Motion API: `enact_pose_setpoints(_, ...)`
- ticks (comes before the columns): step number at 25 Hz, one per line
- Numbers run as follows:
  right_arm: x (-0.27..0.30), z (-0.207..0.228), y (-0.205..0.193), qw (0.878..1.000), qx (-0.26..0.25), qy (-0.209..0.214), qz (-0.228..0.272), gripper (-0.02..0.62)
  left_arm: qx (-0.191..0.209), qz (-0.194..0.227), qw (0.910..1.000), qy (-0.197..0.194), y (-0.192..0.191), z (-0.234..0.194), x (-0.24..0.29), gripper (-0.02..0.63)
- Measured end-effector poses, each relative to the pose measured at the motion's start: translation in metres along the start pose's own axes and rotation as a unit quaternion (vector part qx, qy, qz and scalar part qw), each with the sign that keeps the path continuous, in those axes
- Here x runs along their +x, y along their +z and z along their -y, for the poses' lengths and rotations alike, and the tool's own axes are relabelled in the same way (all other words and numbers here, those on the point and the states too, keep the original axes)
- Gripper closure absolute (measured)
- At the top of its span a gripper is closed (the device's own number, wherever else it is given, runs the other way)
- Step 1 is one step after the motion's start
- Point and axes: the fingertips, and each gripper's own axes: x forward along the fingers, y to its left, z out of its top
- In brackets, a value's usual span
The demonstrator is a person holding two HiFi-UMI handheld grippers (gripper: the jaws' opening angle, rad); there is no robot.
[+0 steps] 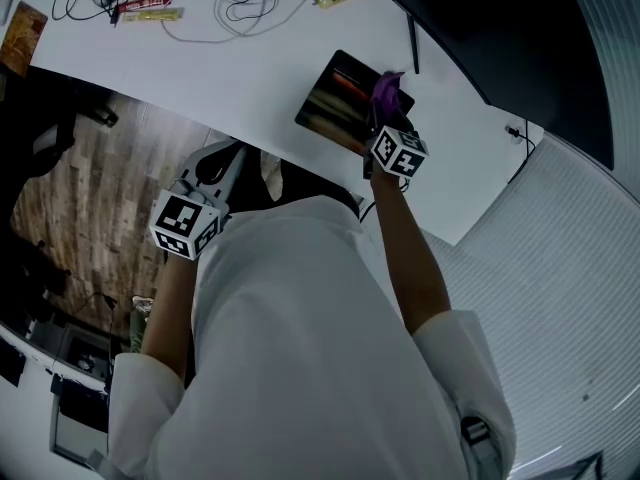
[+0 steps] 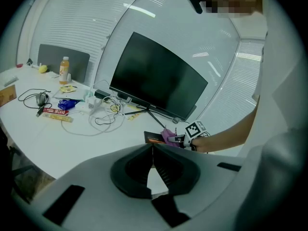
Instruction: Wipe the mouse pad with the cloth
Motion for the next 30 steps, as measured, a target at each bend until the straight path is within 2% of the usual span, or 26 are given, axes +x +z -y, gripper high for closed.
enact_pose_setpoints(18,0.03,-0.111,-0.001,0.994,-0.038,0.1,-0.013,0.456,-0.014,0.017,0.9994,0.026,-0.009,-0.039,-0.05,0.586)
enact_pose_setpoints(25,0.029,-0.139,-0.016,0.992,-0.019,0.125,-0.028,0.456,0.005,0.021,0.9997,0.014,-0.005,-0.052,-0.067,0.586)
enact_pose_setpoints(30,0.01,-0.148,-0.011,0.993,-0.01,0.117,-0.005,0.456,0.028,0.029,0.9992,-0.004,0.001,-0.057,-0.078,0.586)
